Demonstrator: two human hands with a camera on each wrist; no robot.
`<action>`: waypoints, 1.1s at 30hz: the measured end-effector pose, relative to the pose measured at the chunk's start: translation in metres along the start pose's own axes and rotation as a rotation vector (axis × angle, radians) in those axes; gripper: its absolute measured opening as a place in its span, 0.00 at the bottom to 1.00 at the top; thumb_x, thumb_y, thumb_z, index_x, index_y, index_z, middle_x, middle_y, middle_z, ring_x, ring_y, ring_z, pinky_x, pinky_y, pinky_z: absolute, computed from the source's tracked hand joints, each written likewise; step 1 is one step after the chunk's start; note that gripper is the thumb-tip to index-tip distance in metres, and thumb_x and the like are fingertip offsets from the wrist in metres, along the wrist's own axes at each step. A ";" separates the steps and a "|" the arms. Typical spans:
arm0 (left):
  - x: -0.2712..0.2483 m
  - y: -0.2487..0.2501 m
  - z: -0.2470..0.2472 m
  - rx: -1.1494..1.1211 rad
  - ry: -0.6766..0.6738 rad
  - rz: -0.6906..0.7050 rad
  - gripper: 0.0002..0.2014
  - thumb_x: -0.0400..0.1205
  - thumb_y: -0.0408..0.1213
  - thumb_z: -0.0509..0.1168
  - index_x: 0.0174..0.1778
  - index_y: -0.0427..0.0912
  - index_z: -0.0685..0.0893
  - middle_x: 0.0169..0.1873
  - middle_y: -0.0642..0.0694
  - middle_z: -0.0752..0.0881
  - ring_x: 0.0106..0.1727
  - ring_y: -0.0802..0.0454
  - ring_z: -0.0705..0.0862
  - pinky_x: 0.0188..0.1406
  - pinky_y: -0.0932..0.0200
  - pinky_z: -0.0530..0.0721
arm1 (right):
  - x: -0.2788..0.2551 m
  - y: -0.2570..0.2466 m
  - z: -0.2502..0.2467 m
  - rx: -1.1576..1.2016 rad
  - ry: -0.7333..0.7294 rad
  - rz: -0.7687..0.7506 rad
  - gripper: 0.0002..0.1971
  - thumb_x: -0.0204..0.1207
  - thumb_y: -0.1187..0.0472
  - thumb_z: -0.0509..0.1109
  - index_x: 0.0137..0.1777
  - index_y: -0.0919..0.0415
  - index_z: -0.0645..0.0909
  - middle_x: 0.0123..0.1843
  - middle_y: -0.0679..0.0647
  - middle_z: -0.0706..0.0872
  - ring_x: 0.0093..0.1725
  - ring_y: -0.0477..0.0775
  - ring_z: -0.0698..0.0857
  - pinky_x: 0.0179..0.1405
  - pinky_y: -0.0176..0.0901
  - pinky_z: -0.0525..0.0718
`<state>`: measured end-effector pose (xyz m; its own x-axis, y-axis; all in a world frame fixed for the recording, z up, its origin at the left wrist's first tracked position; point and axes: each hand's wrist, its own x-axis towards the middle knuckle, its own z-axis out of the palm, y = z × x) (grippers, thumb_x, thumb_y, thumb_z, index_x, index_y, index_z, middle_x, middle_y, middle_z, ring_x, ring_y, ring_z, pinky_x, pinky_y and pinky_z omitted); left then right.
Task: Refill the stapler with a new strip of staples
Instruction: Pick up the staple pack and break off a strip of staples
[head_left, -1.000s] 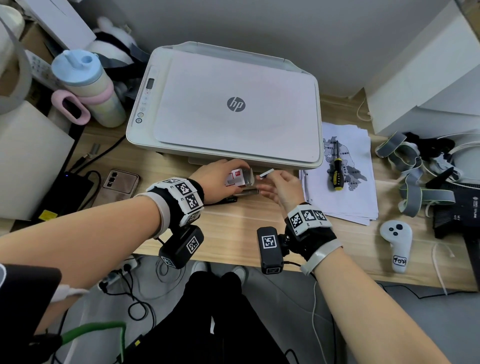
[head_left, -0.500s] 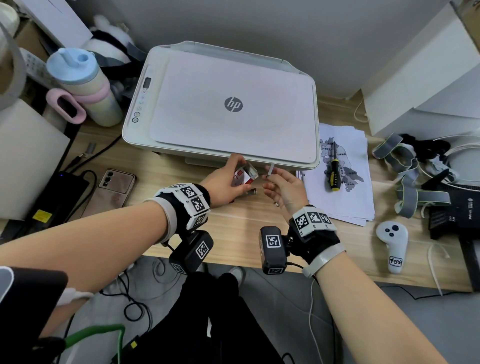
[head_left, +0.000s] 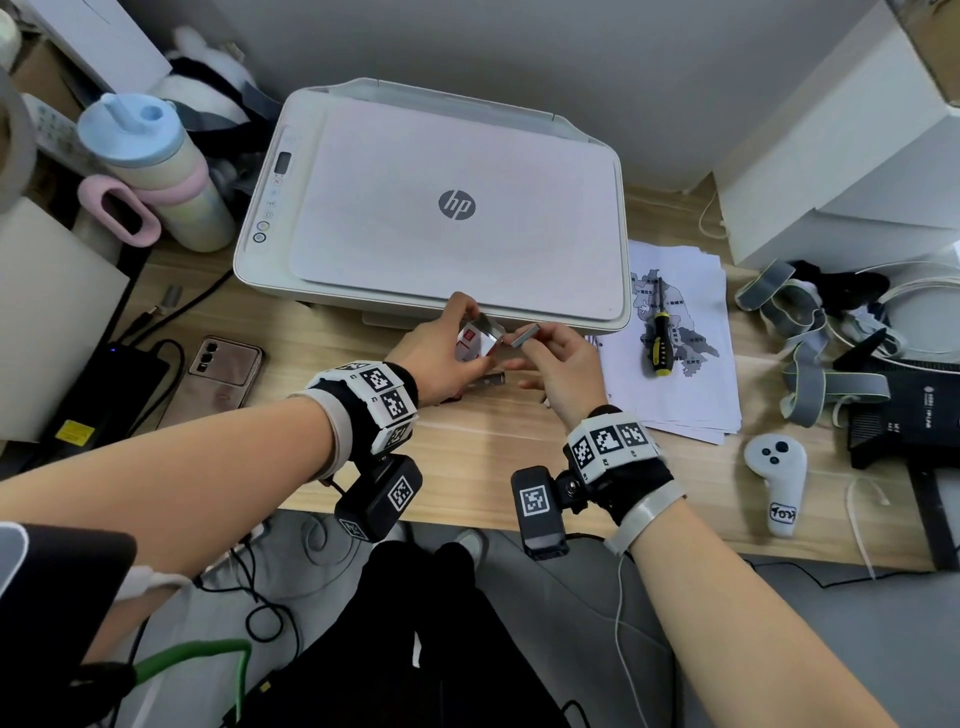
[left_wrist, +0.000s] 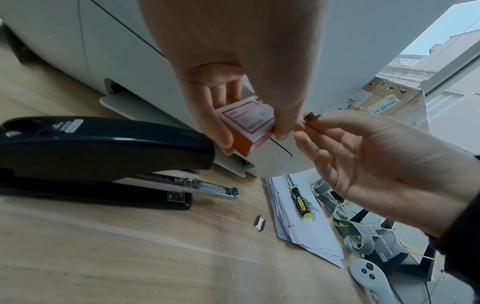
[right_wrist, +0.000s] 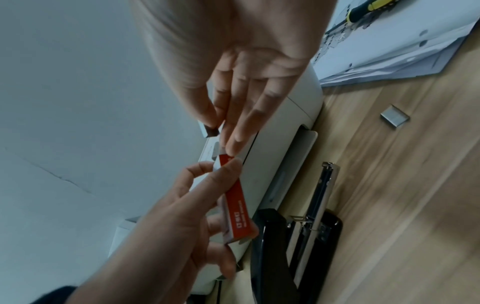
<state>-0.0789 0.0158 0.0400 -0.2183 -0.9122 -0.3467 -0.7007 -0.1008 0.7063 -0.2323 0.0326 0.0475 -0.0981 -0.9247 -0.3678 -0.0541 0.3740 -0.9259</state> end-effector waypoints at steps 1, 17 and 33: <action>0.000 -0.001 0.000 0.003 0.009 0.007 0.23 0.76 0.49 0.68 0.60 0.49 0.65 0.38 0.44 0.84 0.22 0.48 0.81 0.15 0.61 0.78 | -0.001 0.000 0.000 0.002 -0.001 -0.015 0.07 0.77 0.69 0.63 0.45 0.58 0.81 0.46 0.52 0.88 0.27 0.37 0.87 0.22 0.28 0.81; -0.007 -0.001 -0.002 -0.036 0.015 0.005 0.19 0.74 0.43 0.69 0.55 0.51 0.68 0.36 0.48 0.81 0.34 0.38 0.88 0.21 0.46 0.89 | -0.004 0.002 0.008 -0.072 -0.110 -0.007 0.06 0.79 0.69 0.60 0.51 0.63 0.77 0.53 0.52 0.89 0.24 0.43 0.88 0.21 0.32 0.81; 0.000 0.004 0.000 -0.051 -0.050 0.037 0.12 0.78 0.41 0.66 0.52 0.50 0.69 0.33 0.44 0.82 0.33 0.35 0.88 0.18 0.51 0.87 | 0.002 0.007 0.008 -0.079 0.038 -0.083 0.12 0.77 0.70 0.60 0.40 0.53 0.78 0.42 0.46 0.89 0.22 0.45 0.86 0.22 0.34 0.79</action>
<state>-0.0818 0.0154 0.0423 -0.2783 -0.8948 -0.3491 -0.6559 -0.0885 0.7496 -0.2252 0.0334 0.0394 -0.1271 -0.9499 -0.2854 -0.1415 0.3022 -0.9427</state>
